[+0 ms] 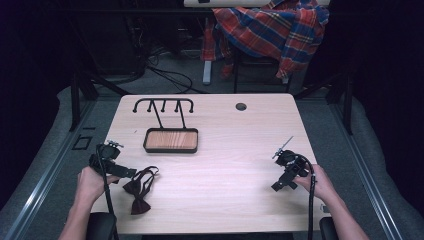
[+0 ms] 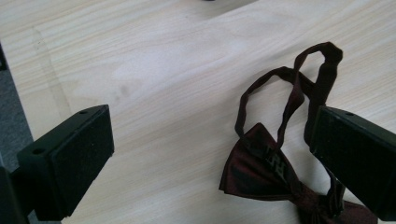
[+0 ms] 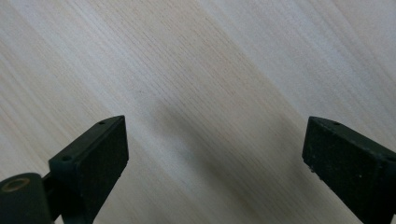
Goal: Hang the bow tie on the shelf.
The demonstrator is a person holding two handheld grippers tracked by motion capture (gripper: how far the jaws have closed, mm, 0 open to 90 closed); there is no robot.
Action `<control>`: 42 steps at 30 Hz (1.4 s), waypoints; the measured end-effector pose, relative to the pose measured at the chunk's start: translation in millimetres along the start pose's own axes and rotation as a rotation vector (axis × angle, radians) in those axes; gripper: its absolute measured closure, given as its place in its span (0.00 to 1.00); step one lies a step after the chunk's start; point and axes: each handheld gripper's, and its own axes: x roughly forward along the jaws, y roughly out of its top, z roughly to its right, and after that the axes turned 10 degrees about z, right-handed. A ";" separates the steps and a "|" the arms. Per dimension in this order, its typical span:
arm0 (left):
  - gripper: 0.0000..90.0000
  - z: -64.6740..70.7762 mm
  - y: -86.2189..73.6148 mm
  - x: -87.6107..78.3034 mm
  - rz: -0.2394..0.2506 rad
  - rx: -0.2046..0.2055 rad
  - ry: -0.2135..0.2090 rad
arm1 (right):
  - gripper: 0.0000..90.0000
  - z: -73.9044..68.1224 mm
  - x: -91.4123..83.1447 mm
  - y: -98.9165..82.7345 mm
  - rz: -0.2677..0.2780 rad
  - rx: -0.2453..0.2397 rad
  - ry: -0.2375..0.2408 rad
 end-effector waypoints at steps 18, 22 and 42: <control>0.00 10.8 8.0 6.8 0.021 0.022 -0.041 | 0.08 -0.7 -0.9 -1.3 -0.001 -0.007 -0.004; 0.00 13.1 10.3 9.3 0.021 0.027 -0.047 | 0.08 0.5 -1.5 -0.2 -0.022 -0.017 -0.002; 0.02 23.0 18.0 38.2 -0.061 0.046 -0.070 | 0.08 -1.9 1.9 -2.1 0.013 0.012 0.004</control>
